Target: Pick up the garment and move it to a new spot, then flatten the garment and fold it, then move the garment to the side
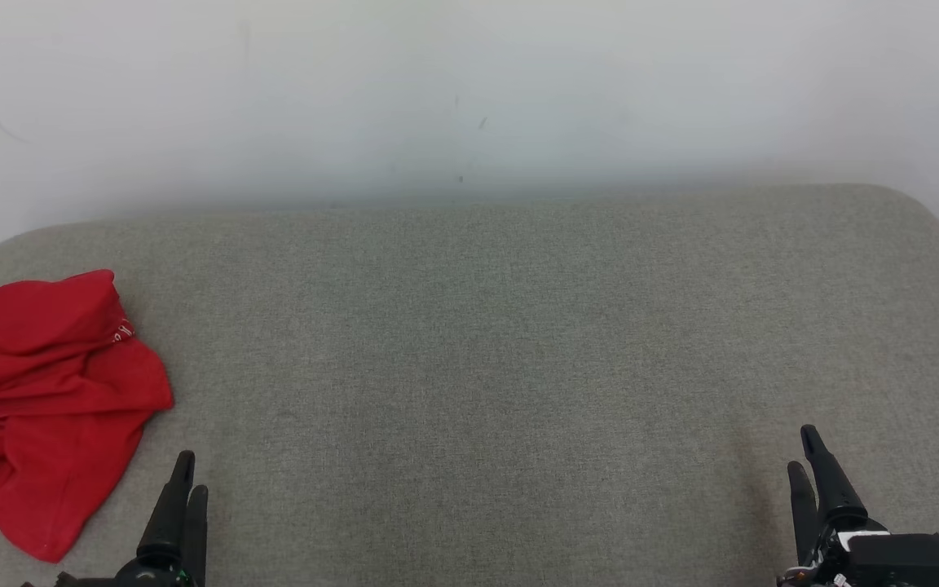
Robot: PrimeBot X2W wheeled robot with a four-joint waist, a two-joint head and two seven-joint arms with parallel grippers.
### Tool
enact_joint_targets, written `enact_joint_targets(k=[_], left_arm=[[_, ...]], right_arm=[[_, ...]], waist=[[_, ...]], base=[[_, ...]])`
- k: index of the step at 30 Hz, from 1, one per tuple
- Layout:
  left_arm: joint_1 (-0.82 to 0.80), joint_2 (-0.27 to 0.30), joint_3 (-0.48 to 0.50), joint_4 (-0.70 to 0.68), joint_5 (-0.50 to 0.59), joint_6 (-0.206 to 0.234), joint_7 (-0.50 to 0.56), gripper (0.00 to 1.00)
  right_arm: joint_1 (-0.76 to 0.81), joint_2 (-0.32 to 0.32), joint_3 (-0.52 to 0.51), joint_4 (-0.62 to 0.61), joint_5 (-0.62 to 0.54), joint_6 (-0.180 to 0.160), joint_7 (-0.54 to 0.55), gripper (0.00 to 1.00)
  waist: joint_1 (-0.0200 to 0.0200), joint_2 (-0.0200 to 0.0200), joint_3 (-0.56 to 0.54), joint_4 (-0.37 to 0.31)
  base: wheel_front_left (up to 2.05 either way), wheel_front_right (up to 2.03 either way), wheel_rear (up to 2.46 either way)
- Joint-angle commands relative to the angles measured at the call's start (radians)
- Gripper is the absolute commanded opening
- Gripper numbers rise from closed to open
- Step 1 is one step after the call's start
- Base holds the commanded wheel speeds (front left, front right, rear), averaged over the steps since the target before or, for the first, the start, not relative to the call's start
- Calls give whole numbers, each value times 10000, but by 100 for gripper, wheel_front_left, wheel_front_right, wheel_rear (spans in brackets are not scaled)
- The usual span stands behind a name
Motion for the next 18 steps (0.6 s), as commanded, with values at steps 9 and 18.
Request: enact_joint_targets(k=[9, 18], left_arm=[[-162, 47, 155, -583, 1717, 1, -395, 100], [-107, 55, 171, -1106, 3919, 104, -775, 100]], right_arm=[[-87, -28, 121, -615, -1662, -3, -396, 100], [-12, -34, 324, -1068, -3738, -4, -777, 100]], waist=[[0, -1, 24, -3], [0, -1, 19, -2]], base=[[0, 0, 0], [0, 0, 0]])
